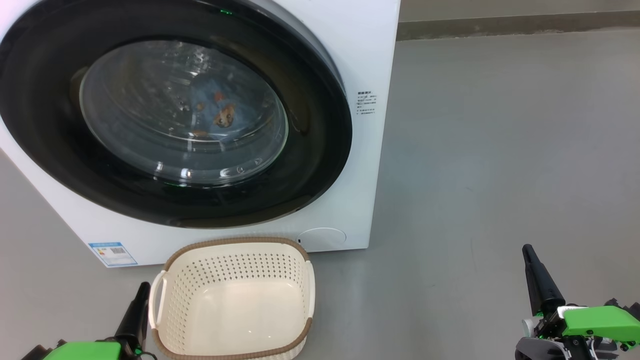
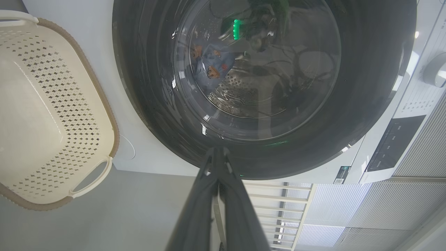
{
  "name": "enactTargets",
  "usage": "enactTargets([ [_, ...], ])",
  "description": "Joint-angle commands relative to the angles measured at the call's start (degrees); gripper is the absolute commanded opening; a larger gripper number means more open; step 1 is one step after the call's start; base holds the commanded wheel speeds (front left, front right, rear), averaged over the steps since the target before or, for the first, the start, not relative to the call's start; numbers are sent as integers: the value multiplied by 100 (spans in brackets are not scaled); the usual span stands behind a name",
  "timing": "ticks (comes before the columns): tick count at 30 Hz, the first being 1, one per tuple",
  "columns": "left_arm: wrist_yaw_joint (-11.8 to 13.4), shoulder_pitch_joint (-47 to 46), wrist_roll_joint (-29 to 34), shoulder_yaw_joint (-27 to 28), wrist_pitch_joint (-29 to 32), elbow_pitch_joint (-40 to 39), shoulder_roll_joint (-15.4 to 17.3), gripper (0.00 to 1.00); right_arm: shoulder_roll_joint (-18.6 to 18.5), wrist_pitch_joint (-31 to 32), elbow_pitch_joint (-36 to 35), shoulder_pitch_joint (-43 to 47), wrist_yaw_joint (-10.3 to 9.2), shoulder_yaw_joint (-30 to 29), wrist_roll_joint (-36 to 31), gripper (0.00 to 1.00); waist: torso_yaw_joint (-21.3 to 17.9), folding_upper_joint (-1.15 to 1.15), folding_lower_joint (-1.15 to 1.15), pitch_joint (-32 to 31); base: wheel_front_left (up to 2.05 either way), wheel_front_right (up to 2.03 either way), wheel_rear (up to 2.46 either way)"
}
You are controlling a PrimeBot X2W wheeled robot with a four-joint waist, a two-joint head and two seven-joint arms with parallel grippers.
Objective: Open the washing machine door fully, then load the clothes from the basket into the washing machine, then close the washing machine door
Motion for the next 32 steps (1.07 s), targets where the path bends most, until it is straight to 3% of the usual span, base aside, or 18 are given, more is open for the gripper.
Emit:
enactTargets([
  [1, -17, -237, -50, 196, 34, -162, 70, 0, -16, 45, -176, -34, 9, 130, 24, 0, 0, 0, 0, 0, 0, 0, 0],
  [32, -17, -237, -50, 195, 34, -162, 70, 0, -16, 45, -176, -34, 9, 130, 24, 0, 0, 0, 0, 0, 0, 0, 0],
])
